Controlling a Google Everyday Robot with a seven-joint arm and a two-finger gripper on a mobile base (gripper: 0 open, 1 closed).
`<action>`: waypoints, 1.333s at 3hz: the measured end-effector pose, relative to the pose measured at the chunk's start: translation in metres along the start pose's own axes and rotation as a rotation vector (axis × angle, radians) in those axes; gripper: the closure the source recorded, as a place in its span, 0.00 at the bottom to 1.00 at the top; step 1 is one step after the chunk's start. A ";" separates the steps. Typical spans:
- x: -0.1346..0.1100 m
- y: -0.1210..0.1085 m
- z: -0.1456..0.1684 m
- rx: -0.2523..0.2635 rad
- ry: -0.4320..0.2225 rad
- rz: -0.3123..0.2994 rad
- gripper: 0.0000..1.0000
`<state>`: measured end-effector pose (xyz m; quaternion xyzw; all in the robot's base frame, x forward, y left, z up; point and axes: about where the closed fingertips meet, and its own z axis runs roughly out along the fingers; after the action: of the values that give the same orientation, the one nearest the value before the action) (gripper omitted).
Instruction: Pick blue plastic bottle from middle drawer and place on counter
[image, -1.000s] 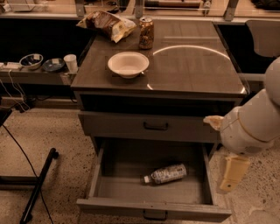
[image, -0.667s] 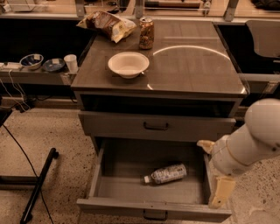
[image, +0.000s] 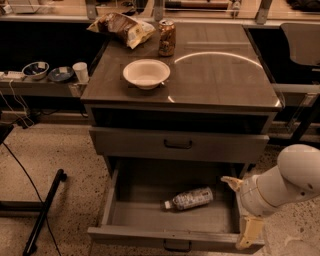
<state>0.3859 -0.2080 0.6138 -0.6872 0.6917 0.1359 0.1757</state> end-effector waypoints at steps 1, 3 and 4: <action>-0.005 -0.008 0.007 0.007 -0.003 -0.041 0.00; -0.003 -0.063 0.102 0.039 0.039 -0.211 0.00; 0.005 -0.085 0.155 0.010 0.094 -0.267 0.00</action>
Offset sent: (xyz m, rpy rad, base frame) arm 0.0900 0.0498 -0.0831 0.0053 -0.2043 0.1858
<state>0.4794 -0.1474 0.4768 -0.7780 0.6021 0.0754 0.1630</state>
